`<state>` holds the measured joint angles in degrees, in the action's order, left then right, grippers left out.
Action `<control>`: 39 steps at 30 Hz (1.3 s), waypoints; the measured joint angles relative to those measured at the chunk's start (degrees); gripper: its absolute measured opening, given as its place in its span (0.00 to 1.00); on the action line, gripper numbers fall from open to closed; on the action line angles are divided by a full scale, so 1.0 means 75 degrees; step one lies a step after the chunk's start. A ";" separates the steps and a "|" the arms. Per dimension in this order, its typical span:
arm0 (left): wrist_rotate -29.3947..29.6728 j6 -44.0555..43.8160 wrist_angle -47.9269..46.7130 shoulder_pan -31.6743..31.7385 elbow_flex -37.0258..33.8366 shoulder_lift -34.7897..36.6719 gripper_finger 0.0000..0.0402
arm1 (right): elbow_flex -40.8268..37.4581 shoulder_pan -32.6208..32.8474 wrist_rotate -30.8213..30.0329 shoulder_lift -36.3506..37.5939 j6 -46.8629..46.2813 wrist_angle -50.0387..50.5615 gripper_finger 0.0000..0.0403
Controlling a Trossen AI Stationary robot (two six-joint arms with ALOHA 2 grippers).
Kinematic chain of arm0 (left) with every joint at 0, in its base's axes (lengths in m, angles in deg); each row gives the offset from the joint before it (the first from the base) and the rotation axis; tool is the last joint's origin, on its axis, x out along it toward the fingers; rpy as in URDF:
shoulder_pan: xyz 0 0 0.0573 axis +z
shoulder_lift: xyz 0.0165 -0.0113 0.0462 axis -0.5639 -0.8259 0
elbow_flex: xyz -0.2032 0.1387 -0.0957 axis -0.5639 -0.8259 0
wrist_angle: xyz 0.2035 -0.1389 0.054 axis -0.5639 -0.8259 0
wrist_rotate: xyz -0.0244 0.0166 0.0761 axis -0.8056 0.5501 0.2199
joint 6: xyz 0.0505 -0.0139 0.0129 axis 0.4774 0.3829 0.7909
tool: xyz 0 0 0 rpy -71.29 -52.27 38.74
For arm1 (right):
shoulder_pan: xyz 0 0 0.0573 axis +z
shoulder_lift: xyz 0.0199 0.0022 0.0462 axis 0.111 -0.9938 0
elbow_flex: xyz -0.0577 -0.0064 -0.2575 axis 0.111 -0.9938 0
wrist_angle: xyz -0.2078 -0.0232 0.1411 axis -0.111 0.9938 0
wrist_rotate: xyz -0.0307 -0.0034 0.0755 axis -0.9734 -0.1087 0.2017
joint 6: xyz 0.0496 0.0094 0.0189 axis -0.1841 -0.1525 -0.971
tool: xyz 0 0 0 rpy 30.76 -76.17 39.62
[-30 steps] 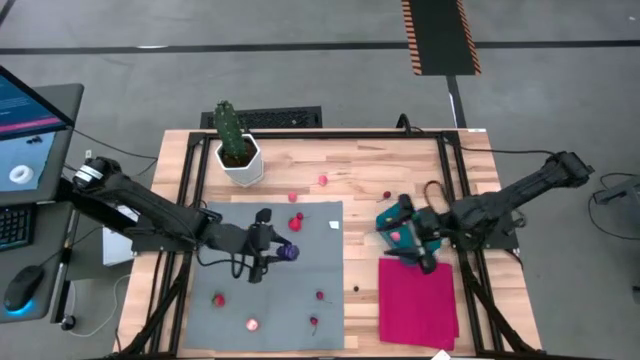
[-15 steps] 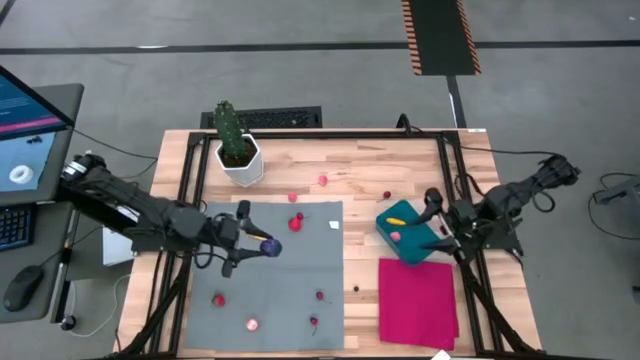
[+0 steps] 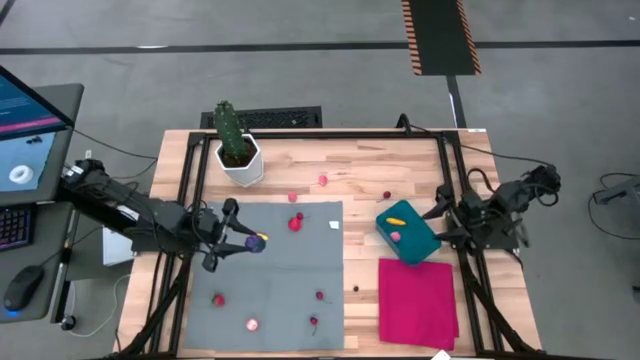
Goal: Pick and placing Produce into tupperware
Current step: Put the purple grapes into the blue bin
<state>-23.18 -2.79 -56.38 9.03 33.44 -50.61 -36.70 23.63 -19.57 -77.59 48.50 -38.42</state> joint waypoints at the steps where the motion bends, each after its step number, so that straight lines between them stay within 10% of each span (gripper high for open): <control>1: 0.0008 0.0000 0.0056 0.0000 -0.0086 0.0131 0.43 | 0.0021 0.0002 0.0007 -0.0033 0.0004 -0.0110 0.75; 11: 0.1135 -0.1279 0.1033 0.0000 -0.0996 0.1273 0.43 | -0.0091 -0.0018 -0.0211 0.0022 0.0456 -0.0032 0.75; 25: 0.0404 -0.0162 0.1146 0.0301 -0.1111 0.1815 0.43 | -0.1117 -0.0950 0.0457 0.0021 0.0949 -0.1336 0.75; 39: 0.0374 -0.0103 0.0495 0.1558 -0.1111 0.1812 0.43 | -0.2379 -0.4569 0.4409 -0.0116 0.0507 -0.3401 0.75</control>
<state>-20.38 -3.56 -52.67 20.71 25.11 -37.03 -54.54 -10.64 13.50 -78.46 52.30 -63.92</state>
